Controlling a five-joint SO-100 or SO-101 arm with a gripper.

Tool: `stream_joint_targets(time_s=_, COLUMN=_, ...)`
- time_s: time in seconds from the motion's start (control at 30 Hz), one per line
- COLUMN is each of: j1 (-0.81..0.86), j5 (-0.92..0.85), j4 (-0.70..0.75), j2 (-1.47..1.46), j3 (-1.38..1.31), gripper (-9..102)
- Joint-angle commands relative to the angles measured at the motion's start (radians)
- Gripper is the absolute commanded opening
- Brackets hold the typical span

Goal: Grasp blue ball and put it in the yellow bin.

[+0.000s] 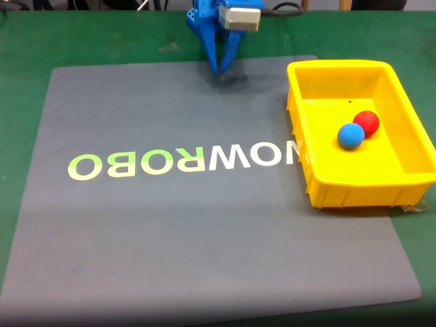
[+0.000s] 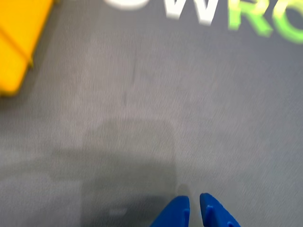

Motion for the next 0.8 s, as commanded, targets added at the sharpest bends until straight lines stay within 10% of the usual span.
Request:
stream_joint_targets(time_s=0.0, j1=-0.003, j5=0.035, j4=0.052, j2=0.017, j3=0.008, gripper=0)
stream_joint_targets(time_s=0.77, j1=0.008, j5=0.100, j4=0.285, j2=0.017, j3=0.051, gripper=0)
